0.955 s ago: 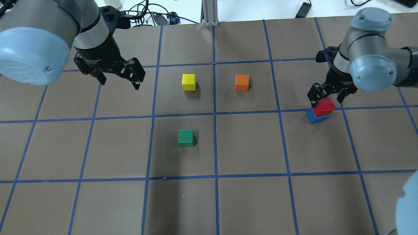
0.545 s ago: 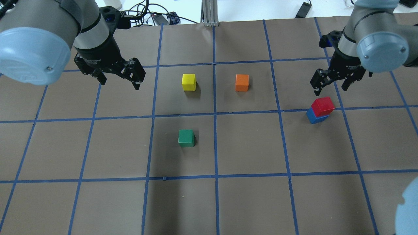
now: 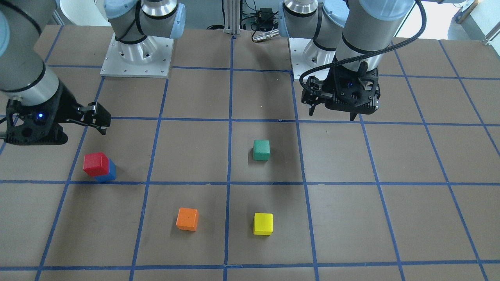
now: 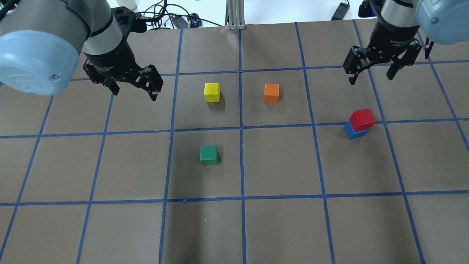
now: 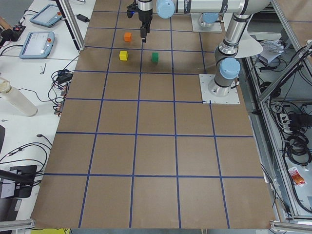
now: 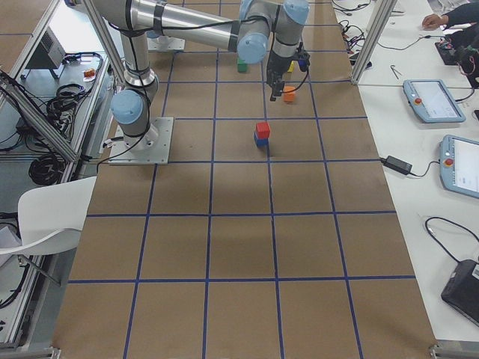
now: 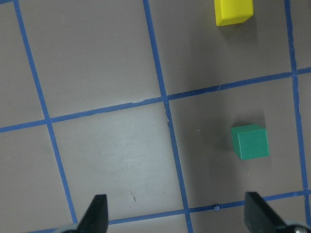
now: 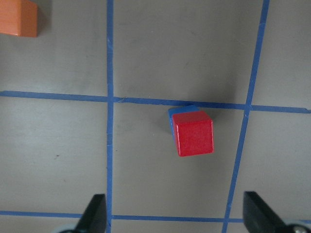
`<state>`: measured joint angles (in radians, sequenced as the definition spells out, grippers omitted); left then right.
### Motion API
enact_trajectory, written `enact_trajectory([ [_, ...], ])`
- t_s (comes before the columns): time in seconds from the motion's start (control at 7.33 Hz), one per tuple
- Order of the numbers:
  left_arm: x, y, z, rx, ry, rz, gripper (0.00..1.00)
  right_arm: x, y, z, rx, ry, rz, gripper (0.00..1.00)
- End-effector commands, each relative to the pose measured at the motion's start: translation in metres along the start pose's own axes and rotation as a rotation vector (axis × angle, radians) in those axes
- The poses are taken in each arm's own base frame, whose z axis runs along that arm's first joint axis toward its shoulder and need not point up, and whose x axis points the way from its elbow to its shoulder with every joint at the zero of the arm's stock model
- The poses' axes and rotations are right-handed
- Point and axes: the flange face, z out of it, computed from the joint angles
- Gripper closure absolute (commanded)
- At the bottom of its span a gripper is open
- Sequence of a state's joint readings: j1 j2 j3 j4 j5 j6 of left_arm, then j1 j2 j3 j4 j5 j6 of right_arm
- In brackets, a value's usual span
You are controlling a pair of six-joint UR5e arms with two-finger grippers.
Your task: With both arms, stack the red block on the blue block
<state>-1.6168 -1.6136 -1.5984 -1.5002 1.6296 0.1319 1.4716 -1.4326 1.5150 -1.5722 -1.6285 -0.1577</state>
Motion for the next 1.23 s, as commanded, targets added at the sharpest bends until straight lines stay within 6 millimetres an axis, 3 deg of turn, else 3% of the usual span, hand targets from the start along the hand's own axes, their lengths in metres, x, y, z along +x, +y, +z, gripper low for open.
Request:
enact_trajectory([
  [0.0,0.000,0.000,-0.001,0.001,0.000,0.000,0.00,-0.028,0.013,-0.014,0.022,0.004,-0.001,0.00],
  [0.27,-0.001,0.001,-0.001,0.003,0.000,-0.002,0.00,-0.039,0.032,-0.030,0.025,0.001,-0.017,0.00],
  [1.09,0.000,0.001,-0.001,0.003,0.000,0.000,0.00,-0.046,0.036,-0.027,0.021,-0.054,0.047,0.00],
])
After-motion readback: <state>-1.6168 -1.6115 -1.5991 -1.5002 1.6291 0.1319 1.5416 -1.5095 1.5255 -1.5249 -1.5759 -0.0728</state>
